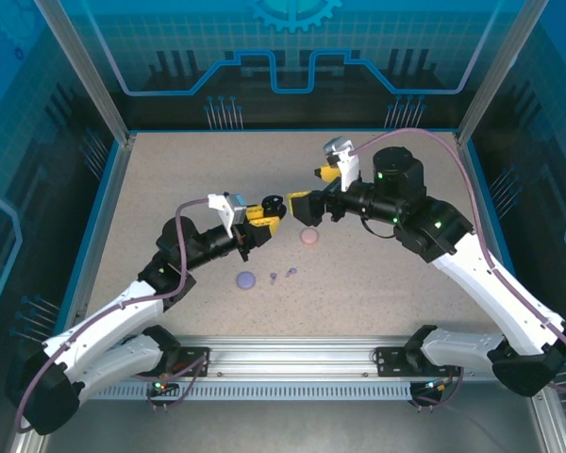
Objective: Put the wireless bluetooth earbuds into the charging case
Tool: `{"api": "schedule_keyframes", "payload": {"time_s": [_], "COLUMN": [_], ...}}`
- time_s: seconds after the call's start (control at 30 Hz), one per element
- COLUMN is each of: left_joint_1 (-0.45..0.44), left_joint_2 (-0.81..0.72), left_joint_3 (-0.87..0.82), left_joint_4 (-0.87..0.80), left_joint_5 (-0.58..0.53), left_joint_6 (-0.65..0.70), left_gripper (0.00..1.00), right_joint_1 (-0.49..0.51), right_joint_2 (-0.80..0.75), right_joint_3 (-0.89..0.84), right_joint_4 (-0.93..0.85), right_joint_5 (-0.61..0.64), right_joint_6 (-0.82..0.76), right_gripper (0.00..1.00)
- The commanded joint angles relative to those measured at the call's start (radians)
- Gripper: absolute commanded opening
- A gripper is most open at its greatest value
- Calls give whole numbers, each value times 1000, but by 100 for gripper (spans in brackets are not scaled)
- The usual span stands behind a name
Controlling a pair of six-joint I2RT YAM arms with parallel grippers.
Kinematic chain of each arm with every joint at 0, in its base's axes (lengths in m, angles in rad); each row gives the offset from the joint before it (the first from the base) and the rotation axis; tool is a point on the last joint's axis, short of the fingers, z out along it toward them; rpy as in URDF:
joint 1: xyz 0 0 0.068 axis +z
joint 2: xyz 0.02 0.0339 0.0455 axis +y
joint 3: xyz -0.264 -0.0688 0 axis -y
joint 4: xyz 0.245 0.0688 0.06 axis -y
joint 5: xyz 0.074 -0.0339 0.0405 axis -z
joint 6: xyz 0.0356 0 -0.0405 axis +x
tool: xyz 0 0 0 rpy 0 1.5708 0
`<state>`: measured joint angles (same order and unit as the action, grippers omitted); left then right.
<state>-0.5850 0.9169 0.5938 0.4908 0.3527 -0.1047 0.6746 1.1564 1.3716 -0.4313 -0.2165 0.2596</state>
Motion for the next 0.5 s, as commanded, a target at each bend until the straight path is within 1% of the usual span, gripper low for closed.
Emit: {"api": "schedule_keyframes", "payload": {"time_s": [0.0, 0.23, 0.3, 0.47], "left_joint_1": [-5, -5, -6, -5], "left_joint_2": [-18, -18, -19, -23], "left_joint_3": [24, 43, 45, 44], "left_joint_4": [50, 55, 55, 54], "left_joint_5": [60, 108, 114, 123], "left_joint_6": [21, 19, 18, 32], "left_gripper": [0, 0, 0, 0], "right_joint_1": [-36, -43, -38, -31], "right_joint_2": [10, 97, 117, 152], "right_joint_3": [-44, -15, -4, 22], "right_joint_4": [65, 96, 95, 55], "right_joint_5": [-178, -382, -404, -388], "right_joint_6": [80, 125, 131, 121], "right_gripper": [100, 100, 100, 100]}}
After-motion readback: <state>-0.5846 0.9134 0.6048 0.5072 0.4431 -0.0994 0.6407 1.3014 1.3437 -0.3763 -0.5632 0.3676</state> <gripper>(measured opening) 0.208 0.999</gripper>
